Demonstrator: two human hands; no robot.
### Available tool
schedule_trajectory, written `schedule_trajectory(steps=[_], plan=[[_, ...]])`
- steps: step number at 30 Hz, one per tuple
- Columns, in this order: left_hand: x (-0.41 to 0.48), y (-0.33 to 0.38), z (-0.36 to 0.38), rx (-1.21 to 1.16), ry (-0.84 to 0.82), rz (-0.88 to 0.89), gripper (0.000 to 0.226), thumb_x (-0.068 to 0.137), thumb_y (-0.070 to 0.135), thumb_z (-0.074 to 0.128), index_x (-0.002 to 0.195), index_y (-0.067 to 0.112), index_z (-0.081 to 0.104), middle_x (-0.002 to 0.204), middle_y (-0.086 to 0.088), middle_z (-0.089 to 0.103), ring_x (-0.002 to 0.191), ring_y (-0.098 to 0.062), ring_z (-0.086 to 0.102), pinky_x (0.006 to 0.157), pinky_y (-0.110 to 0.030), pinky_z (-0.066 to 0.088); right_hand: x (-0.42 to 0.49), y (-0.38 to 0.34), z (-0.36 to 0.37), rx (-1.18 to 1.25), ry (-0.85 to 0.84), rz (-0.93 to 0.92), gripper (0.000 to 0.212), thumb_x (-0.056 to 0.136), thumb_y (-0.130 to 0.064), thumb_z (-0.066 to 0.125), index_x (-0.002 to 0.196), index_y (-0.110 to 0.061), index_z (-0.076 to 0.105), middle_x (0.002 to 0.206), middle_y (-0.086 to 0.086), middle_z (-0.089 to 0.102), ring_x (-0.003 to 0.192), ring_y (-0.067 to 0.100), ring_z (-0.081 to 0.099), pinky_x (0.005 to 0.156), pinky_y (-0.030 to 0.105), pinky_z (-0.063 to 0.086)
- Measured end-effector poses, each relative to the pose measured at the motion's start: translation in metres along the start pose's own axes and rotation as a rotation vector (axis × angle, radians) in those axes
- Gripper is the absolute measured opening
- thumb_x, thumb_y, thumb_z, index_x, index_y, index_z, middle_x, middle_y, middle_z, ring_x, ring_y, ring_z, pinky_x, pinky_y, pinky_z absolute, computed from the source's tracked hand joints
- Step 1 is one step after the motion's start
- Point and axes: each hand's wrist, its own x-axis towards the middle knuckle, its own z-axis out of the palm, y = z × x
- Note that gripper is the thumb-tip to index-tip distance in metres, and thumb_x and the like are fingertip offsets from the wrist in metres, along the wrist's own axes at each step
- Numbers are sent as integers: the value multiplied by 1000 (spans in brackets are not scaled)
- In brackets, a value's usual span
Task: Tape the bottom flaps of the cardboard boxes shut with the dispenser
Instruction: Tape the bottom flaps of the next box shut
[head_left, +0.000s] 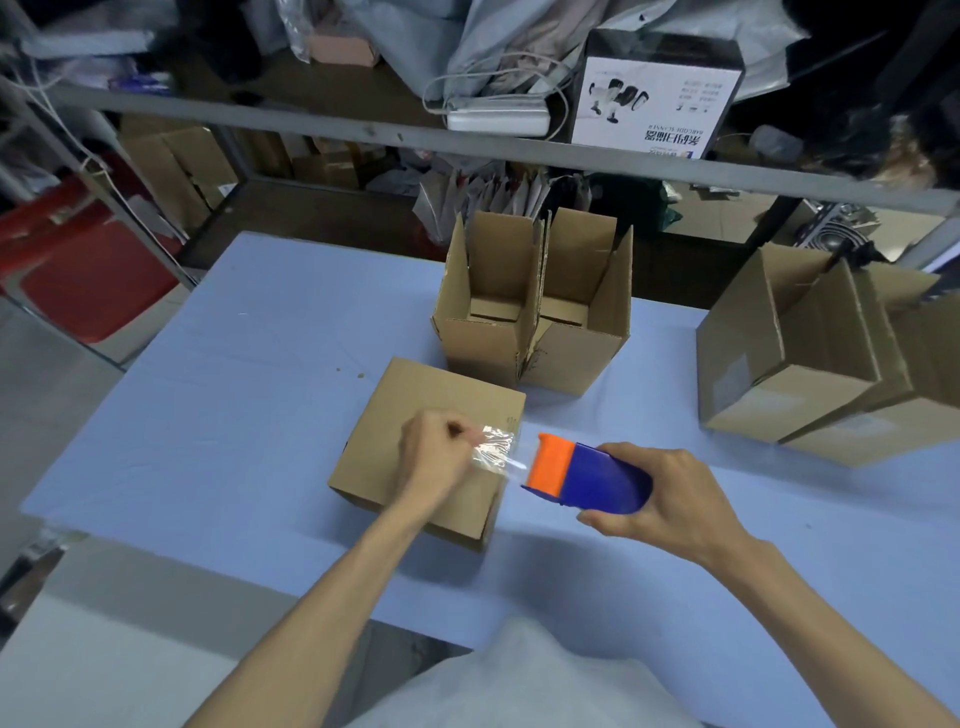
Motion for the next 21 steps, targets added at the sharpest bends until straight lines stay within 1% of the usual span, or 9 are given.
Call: schedule_trajectory(steps=[3,5,7,8,10,11,14,16,21], plan=[[12,-18,-19,-16,-58,-20,21,80,18,77,60,20,70,48,10,61,47,-3,53,58,-22,46,-11,17,-4,-65,27,56,54,53,-63,75,97,-32,67,75,-16,67,64,9,59,56,25,49],[8,-22,-17,32,-103,34,19,81,21,77,62,22,70,48,9,62,43,-2,52,56,-24,50,-11,19,-4,-56,6,100,54,54,-57,81,99,-30,68,78,-14,68,67,11,61,60,29,51],[7,-21,-14,48,-89,77,7,79,21,78,73,22,74,53,5,65,47,-5,56,60,-29,56,-9,21,-2,-53,-20,117,55,54,-56,82,101,-31,68,80,-14,68,69,10,61,62,28,51],[7,-22,-14,32,-103,75,9,77,19,80,85,21,75,58,0,67,49,-7,58,63,-31,58,-8,22,-1,-57,-37,125,55,54,-57,81,101,-31,67,80,-15,68,69,9,61,62,27,51],[11,-26,-16,-15,-148,51,45,73,18,84,114,23,66,62,-6,68,48,-8,59,64,-30,57,-8,25,-1,-56,-64,132,56,54,-59,80,101,-32,67,81,-16,68,70,8,61,63,26,51],[11,-26,-17,-21,-149,50,52,71,18,85,117,24,61,60,-3,67,47,-8,60,63,-29,56,-9,27,-1,-56,-69,132,56,54,-60,80,102,-33,66,81,-16,68,70,8,61,63,25,51],[11,-30,-14,-13,-74,68,37,70,21,86,99,18,62,61,4,64,58,-12,65,64,-32,57,-7,28,3,-53,-68,129,57,54,-61,79,101,-32,66,82,-16,68,70,8,60,62,25,51],[13,-32,-11,-11,-54,76,29,71,21,85,87,22,61,62,4,65,65,-15,66,70,-39,57,-5,30,7,-54,-66,128,57,55,-62,78,101,-32,66,82,-16,67,69,7,59,60,20,47],[14,-35,-6,35,-58,58,29,72,22,84,86,20,58,62,5,64,64,-16,64,72,-45,57,-5,34,17,-63,-102,132,61,57,-66,76,106,-33,64,89,-16,68,72,4,55,57,9,36]])
